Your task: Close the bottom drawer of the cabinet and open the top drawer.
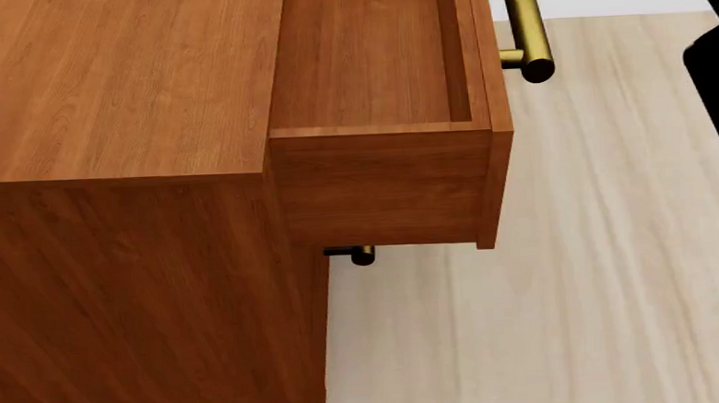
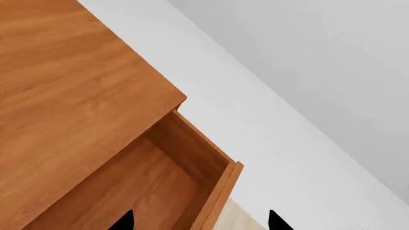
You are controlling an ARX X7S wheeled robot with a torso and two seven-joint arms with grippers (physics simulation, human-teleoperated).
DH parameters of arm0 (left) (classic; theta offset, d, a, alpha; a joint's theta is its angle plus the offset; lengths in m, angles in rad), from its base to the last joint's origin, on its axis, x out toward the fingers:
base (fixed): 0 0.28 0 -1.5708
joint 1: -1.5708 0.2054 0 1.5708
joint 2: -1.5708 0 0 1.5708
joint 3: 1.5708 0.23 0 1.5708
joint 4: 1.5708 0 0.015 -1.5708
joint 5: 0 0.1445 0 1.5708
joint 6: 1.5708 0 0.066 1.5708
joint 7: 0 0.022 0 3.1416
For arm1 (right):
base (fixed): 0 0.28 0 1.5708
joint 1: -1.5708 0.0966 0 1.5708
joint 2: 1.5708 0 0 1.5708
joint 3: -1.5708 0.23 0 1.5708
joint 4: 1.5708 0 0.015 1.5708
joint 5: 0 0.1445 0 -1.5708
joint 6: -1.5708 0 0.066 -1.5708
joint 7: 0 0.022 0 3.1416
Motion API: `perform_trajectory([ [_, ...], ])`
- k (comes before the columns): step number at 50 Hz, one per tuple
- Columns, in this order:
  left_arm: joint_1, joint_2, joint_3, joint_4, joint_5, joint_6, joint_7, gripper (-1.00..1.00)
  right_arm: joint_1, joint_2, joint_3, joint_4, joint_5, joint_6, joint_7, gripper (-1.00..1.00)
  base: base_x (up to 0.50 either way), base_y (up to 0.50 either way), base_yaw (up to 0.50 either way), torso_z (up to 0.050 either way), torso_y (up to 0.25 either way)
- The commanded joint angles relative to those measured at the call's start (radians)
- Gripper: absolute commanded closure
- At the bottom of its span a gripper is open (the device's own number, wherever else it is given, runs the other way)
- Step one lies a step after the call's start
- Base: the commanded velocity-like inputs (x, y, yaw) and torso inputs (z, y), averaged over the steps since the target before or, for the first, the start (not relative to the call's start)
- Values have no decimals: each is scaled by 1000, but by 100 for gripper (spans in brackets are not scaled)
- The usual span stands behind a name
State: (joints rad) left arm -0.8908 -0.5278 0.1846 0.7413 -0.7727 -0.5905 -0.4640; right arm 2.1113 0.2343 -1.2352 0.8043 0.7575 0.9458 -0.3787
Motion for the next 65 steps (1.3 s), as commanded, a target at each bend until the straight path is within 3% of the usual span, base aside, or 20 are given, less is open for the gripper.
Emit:
perform_trajectory([
  [1,7,-2,-1,-9,4,13,5,-100,6,-71,-60,106,-50,-41,-87,-100,0,0,0,0,0],
  [14,2,-4,-1,-11,2,16,5,-100,-9,-120,-110,171,-89,-75,-153,-100,0,0,0,0,0],
  [65,17,-15,-2,-10,-1,32,-5,-100,-90,-116,-192,150,-135,-49,-204,-100,0,0,0,0,0],
])
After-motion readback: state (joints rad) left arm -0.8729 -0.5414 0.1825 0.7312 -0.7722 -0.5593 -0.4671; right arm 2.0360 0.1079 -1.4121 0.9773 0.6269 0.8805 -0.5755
